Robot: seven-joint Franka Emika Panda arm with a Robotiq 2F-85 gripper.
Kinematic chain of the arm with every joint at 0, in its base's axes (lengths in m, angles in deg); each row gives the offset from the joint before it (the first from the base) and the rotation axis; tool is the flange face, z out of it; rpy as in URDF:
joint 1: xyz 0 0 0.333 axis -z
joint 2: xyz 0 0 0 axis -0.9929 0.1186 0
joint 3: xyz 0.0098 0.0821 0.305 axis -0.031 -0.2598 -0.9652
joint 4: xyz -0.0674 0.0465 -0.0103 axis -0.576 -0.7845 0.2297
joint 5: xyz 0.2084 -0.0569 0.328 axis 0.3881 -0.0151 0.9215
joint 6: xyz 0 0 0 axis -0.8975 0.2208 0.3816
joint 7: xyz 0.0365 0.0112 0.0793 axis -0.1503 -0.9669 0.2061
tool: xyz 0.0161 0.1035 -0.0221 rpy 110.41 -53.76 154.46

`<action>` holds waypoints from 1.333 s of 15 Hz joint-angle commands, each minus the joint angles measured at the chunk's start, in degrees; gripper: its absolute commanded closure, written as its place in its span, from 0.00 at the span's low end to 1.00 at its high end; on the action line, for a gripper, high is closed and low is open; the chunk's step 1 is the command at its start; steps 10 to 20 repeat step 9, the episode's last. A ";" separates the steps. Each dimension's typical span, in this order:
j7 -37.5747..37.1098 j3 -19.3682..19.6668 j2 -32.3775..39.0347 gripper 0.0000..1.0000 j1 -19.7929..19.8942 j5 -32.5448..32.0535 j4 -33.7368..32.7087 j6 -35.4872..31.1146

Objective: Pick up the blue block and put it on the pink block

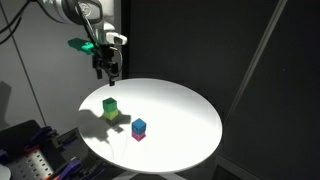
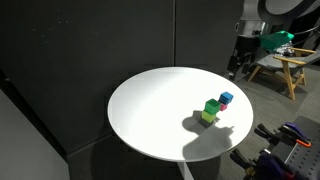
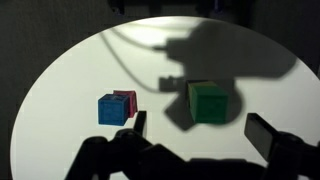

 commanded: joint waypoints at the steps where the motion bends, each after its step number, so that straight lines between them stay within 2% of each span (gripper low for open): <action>1: -0.03 -0.07 -0.05 0.00 0.08 0.04 -0.05 0.11; 20: -0.04 -0.06 0.27 0.00 0.08 0.03 -0.05 0.11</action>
